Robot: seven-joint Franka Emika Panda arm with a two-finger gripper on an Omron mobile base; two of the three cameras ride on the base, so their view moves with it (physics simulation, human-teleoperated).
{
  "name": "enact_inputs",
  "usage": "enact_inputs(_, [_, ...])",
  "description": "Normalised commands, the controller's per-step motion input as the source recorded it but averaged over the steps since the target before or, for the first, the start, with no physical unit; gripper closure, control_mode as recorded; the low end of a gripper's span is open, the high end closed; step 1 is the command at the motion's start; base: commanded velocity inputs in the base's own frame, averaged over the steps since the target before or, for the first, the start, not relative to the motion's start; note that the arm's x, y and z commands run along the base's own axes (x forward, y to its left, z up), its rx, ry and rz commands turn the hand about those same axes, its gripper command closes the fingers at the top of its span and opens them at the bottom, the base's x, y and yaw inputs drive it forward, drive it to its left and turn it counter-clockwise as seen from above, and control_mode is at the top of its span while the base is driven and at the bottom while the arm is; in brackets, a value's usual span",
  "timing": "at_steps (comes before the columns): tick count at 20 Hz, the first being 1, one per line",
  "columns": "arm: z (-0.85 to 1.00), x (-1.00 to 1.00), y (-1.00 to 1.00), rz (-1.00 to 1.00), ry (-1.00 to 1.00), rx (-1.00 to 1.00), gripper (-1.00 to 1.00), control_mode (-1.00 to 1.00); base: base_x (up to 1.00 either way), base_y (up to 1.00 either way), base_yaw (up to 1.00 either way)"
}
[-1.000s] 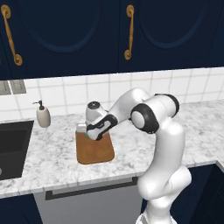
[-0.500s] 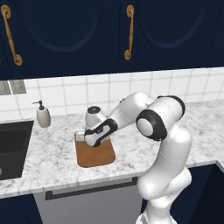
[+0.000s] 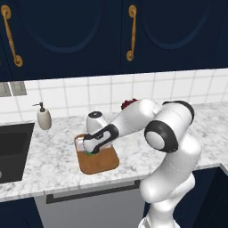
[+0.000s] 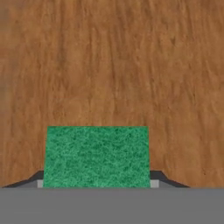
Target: Pick up the sponge from the counter and clean the cutting board by briefly scrubbing or pressing down on the cutting board. Once finished, release the sponge.
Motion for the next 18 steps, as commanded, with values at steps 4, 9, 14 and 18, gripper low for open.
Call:
enact_inputs(4, [-0.16,-0.91,-0.26,0.00,-0.21,0.00,1.00,-1.00,0.00,0.00,0.00])
enact_inputs(9, [-0.31,-0.40,-0.72,-0.02,-0.18,0.05,1.00,-1.00,0.00,0.00,0.00])
enact_inputs(14, [-0.09,-0.07,-0.92,-0.04,-0.17,0.09,1.00,-1.00,0.00,0.00,0.00])
enact_inputs(18, [-0.42,0.12,-0.23,-0.17,-0.19,0.01,1.00,-1.00,0.00,0.00,0.00])
